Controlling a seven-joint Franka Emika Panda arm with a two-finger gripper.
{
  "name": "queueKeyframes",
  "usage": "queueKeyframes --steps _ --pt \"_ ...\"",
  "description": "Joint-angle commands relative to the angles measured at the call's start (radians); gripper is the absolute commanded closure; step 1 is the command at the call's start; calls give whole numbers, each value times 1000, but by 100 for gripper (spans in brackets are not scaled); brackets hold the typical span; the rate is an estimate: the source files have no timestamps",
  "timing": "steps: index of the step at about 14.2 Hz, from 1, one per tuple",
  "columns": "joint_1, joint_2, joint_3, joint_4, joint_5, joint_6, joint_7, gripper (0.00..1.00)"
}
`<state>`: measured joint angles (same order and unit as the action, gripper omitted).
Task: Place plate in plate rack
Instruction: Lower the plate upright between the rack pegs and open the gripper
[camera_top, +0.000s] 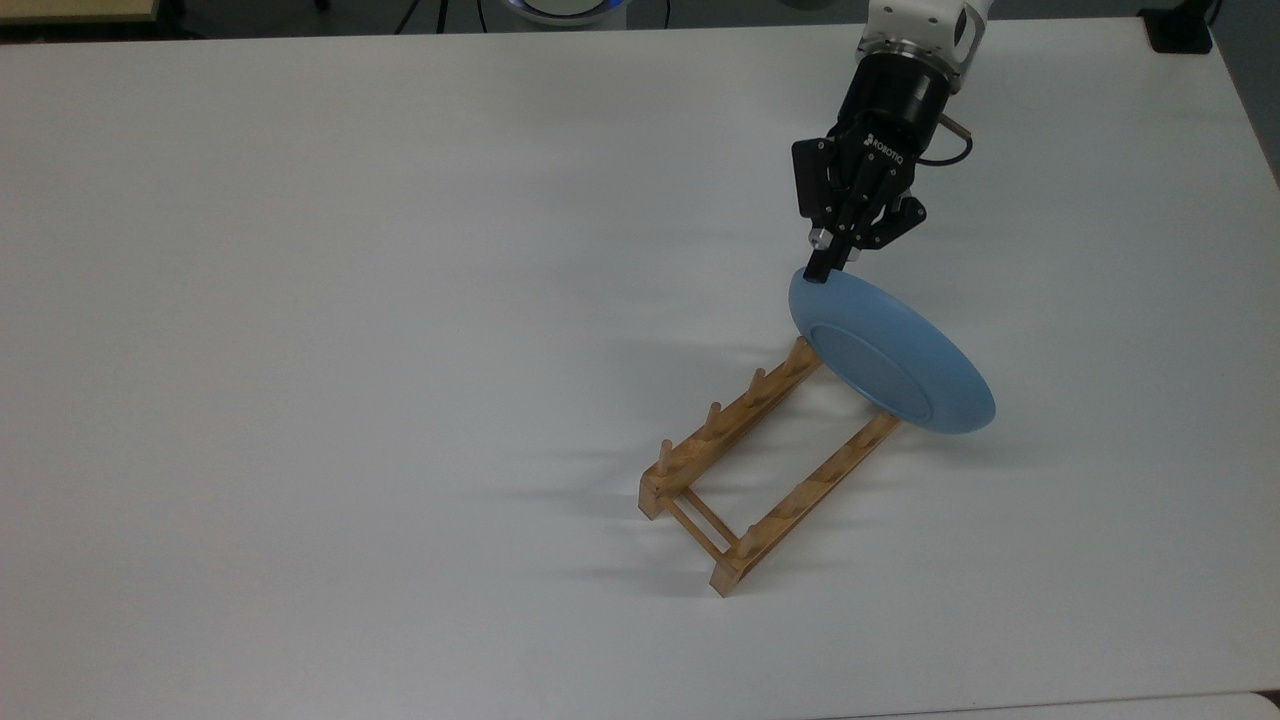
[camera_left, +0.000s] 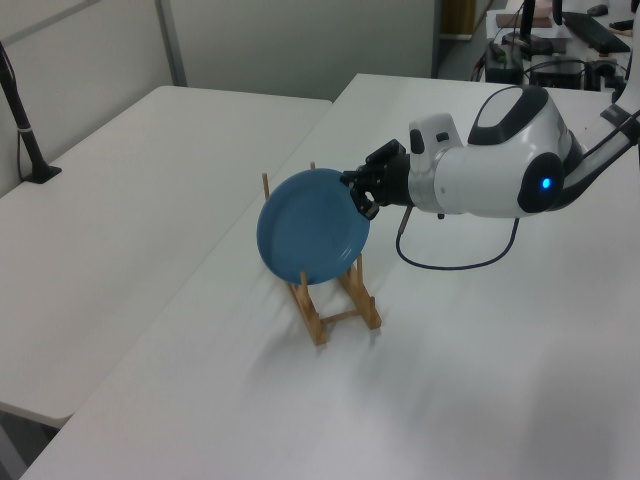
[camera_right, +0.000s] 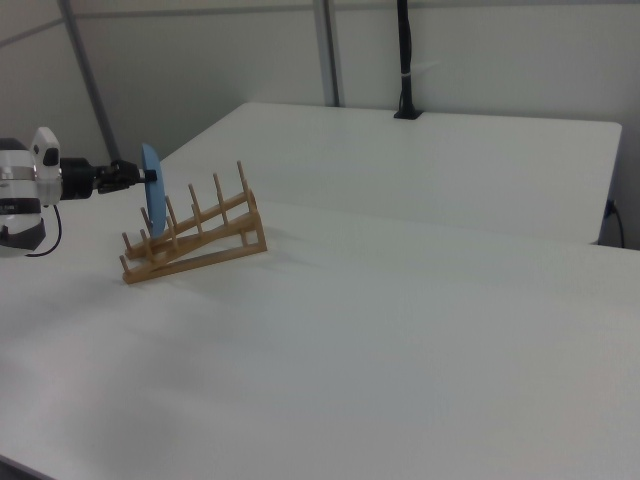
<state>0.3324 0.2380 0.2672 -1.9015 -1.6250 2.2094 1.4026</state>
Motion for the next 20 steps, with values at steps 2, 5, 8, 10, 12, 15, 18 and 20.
queueKeyframes --steps 2,5,8,10,12,15,18,20 --pt "31 3 -6 -5 -26 -31 35 79" --pt "34 6 -6 1 -21 -31 76 40" --pt "36 7 -5 4 -18 -31 91 24" --pt "36 -2 -5 24 -10 -31 93 10" --pt "31 -20 -5 41 22 -30 96 4" --pt "27 -49 -2 105 225 -28 78 0" --pt "20 -89 -2 157 520 -33 -40 0" --pt "2 -135 -3 179 705 -65 -146 0"
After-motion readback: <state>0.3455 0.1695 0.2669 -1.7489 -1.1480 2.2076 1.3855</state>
